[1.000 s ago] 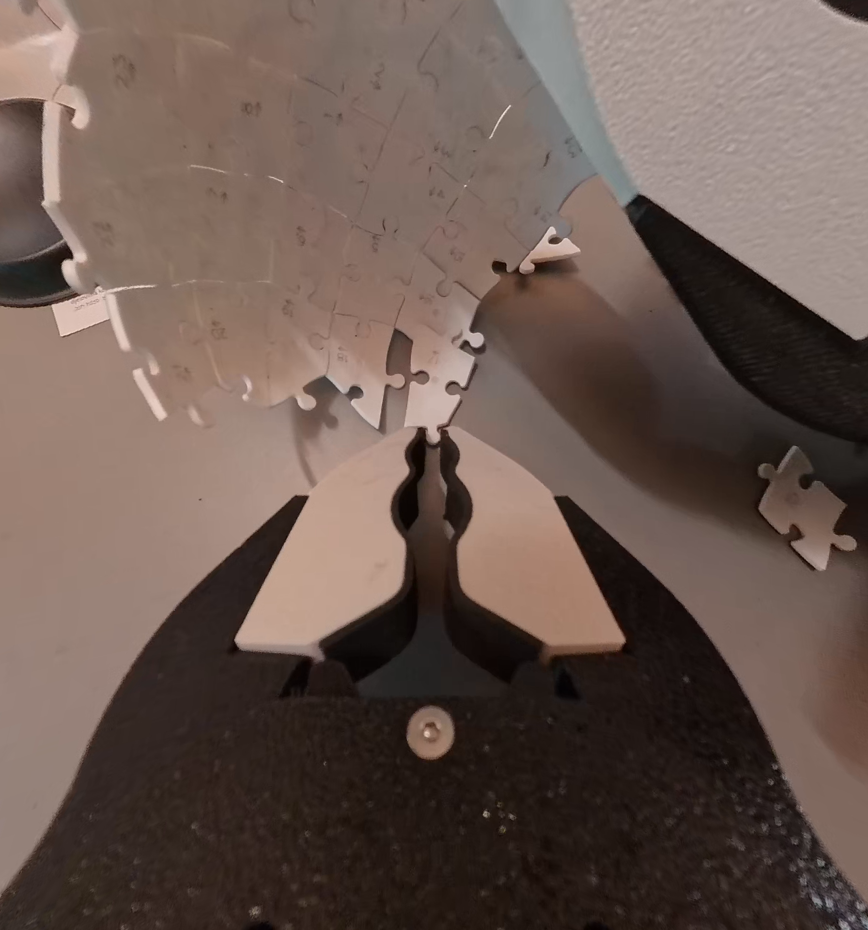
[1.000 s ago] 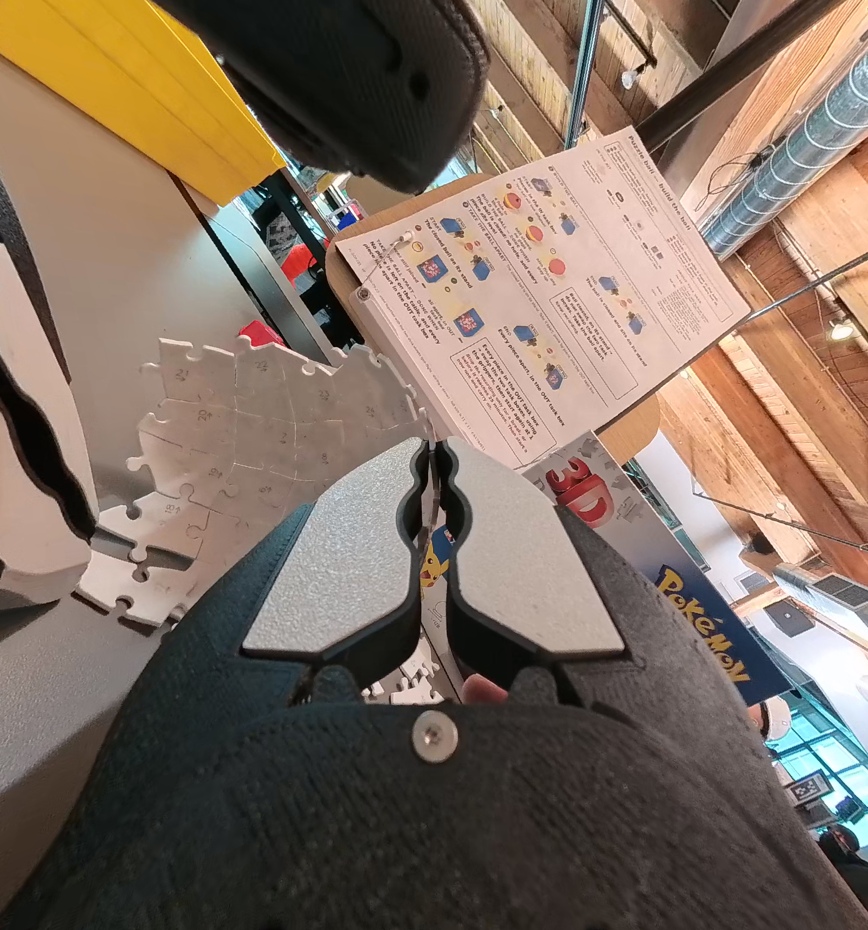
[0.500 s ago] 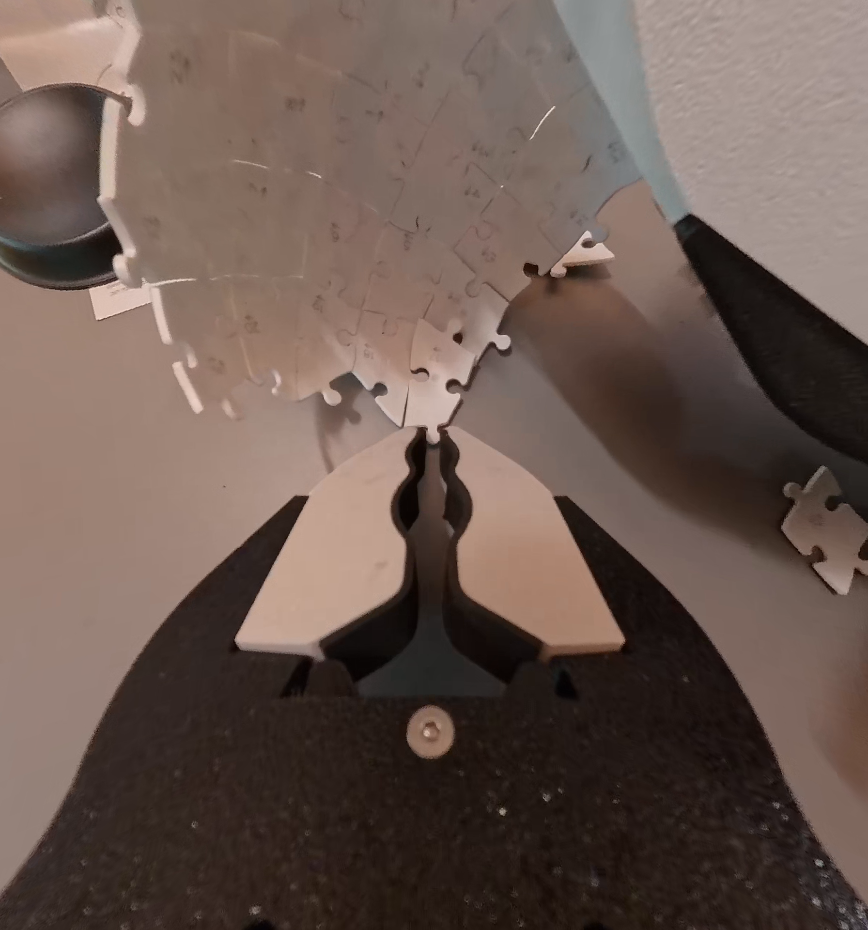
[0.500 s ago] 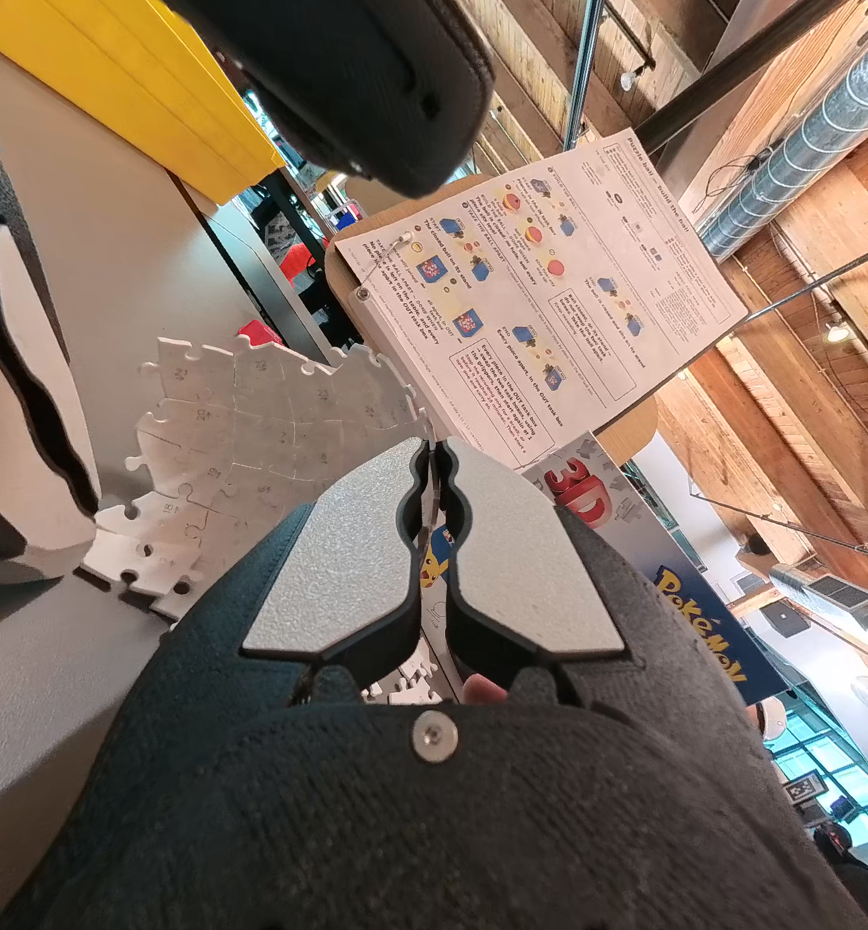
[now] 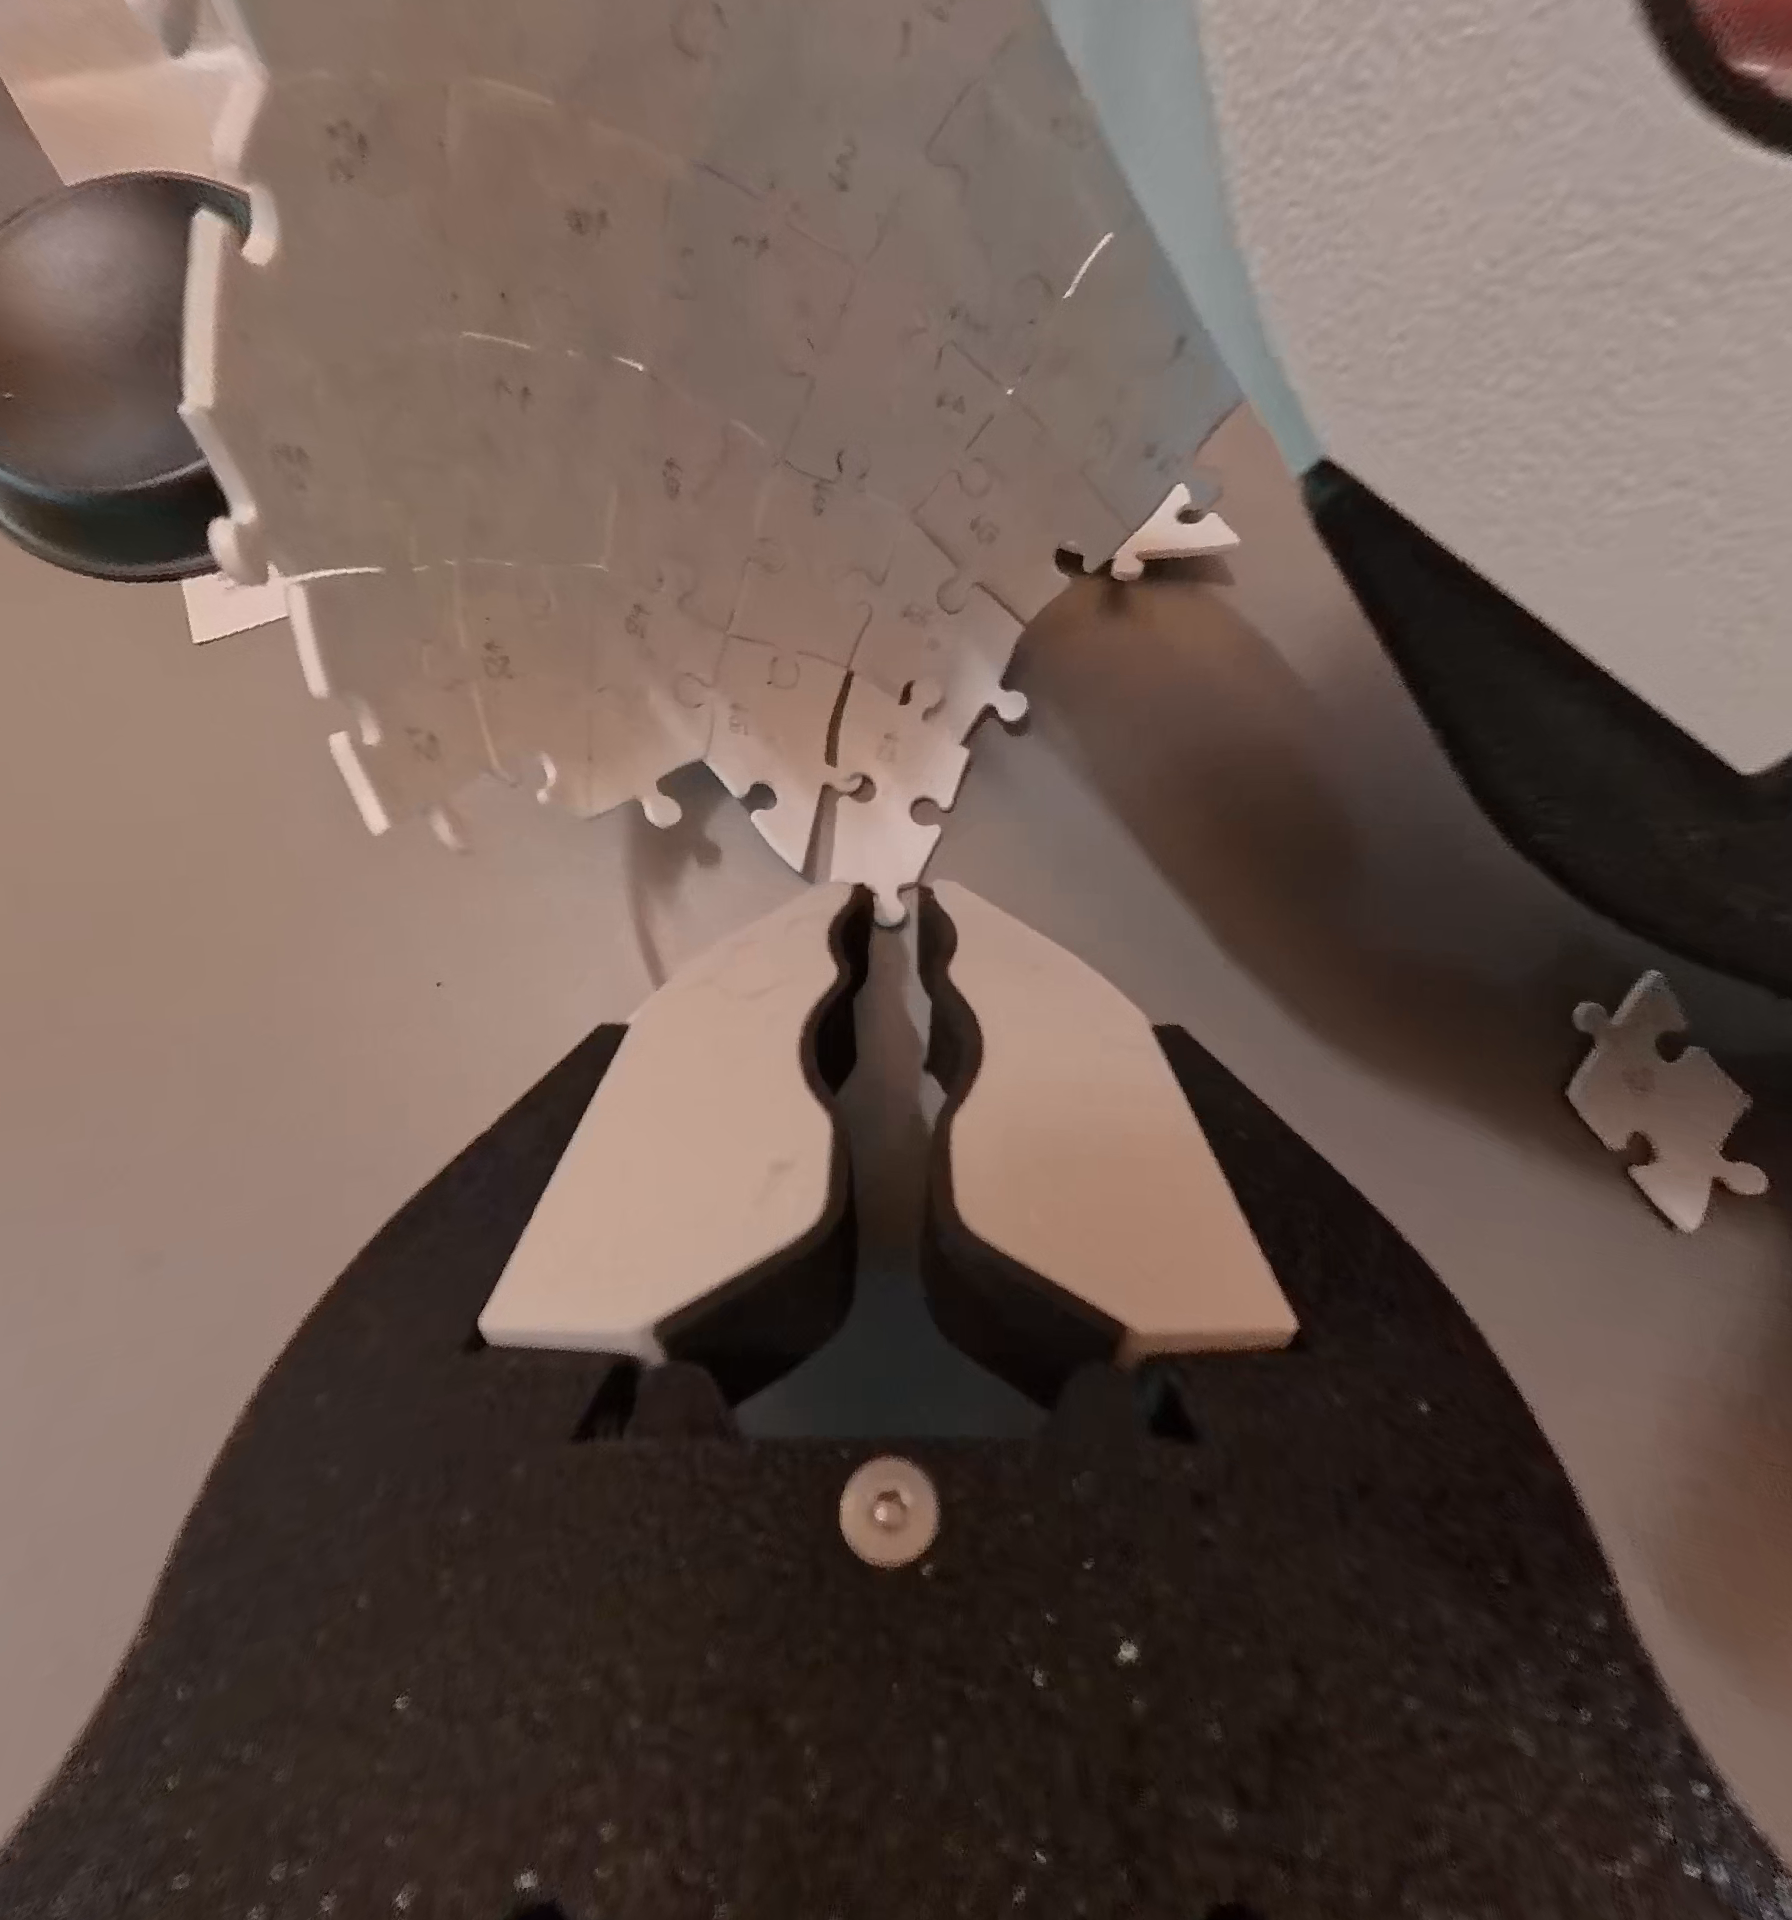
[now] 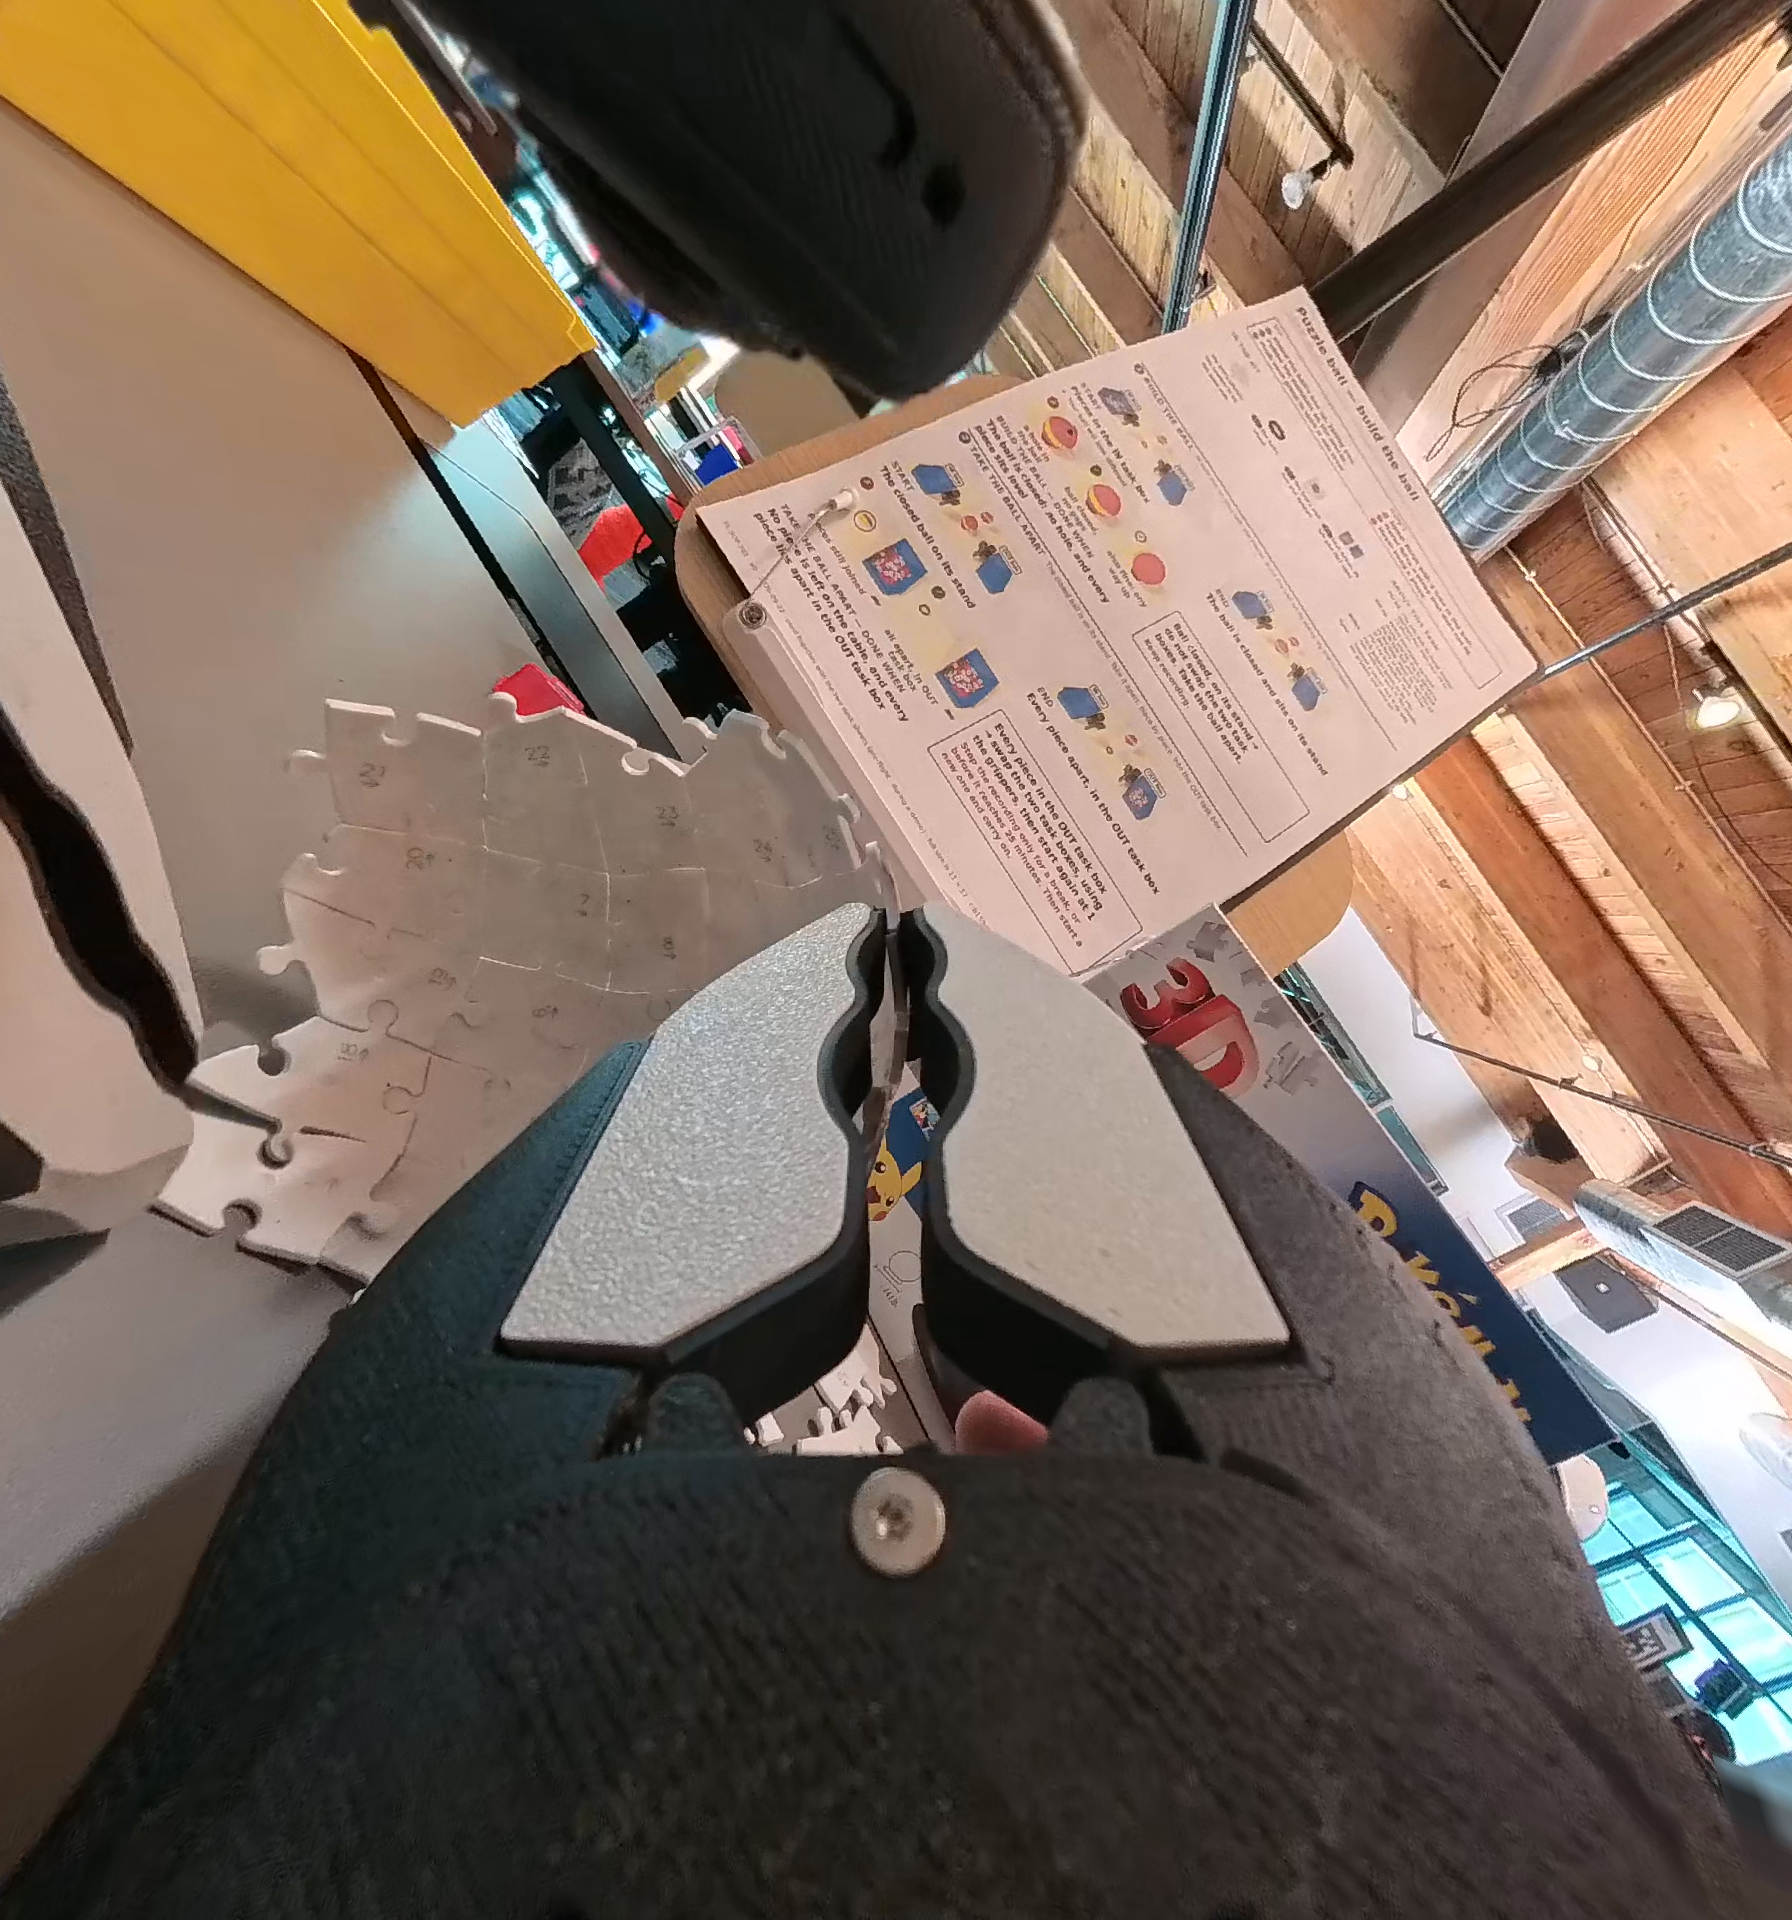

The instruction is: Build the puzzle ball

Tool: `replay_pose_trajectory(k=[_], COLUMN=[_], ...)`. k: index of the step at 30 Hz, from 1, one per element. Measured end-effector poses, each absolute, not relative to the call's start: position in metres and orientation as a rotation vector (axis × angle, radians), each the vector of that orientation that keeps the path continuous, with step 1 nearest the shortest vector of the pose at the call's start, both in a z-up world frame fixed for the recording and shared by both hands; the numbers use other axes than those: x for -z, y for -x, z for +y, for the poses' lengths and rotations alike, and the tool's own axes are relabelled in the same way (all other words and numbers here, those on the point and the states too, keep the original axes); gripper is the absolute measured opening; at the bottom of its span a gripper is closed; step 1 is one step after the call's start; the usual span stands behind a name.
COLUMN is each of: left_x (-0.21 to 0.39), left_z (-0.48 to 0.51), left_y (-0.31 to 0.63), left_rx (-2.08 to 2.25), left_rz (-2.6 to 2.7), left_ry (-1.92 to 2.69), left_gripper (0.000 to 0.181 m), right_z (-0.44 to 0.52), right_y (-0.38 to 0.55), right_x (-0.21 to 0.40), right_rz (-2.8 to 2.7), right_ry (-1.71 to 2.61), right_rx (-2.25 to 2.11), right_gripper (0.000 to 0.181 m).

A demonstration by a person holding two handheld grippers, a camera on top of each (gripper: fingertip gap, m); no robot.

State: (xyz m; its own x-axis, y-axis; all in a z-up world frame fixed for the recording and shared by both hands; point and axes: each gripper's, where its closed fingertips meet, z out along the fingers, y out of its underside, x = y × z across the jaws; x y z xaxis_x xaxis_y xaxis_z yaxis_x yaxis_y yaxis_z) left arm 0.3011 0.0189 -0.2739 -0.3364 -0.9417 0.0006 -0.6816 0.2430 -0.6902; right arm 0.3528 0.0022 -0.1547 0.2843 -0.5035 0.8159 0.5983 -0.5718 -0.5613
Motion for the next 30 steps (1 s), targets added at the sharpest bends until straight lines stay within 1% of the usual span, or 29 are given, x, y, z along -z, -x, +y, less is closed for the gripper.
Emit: replay_pose_trajectory(k=[2,3,7,11,12,14,22,26,30], left_x=[0.271,0.269,0.261,0.271,0.273,0.274,0.274,0.273,0.256], left_z=[0.017,0.015,0.011,0.007,0.006,0.005,0.011,0.012,0.013], left_y=[-0.301,-0.303,-0.312,-0.313,-0.312,-0.313,-0.32,-0.319,-0.318], left_rx=[0.849,0.861,0.895,0.825,0.806,0.809,0.833,0.84,0.95], left_rz=[2.102,2.098,2.107,2.223,2.241,2.24,2.184,2.173,2.105], left_ry=[1.459,1.435,1.316,1.208,1.192,1.191,1.307,1.313,1.264], left_gripper=[0.016,0.016,0.013,0.013,0.009,0.005,0.007,0.012,0.019], right_z=[0.002,0.002,0.002,0.002,0.001,0.001,0.001,0.001,0.001], right_y=[-0.353,-0.353,-0.353,-0.353,-0.353,-0.353,-0.353,-0.353,-0.353], right_x=[0.155,0.155,0.155,0.155,0.155,0.155,0.155,0.155,0.155], right_rz=[-0.09,-0.09,-0.089,-0.087,-0.086,-0.087,-0.082,-0.084,-0.084], right_ry=[1.612,1.611,1.611,1.612,1.611,1.612,1.611,1.611,1.61], right_rx=[1.469,1.468,1.468,1.468,1.468,1.468,1.465,1.466,1.466], right_gripper=[0.004,0.004,0.004,0.004,0.004,0.004,0.004,0.004,0.004])
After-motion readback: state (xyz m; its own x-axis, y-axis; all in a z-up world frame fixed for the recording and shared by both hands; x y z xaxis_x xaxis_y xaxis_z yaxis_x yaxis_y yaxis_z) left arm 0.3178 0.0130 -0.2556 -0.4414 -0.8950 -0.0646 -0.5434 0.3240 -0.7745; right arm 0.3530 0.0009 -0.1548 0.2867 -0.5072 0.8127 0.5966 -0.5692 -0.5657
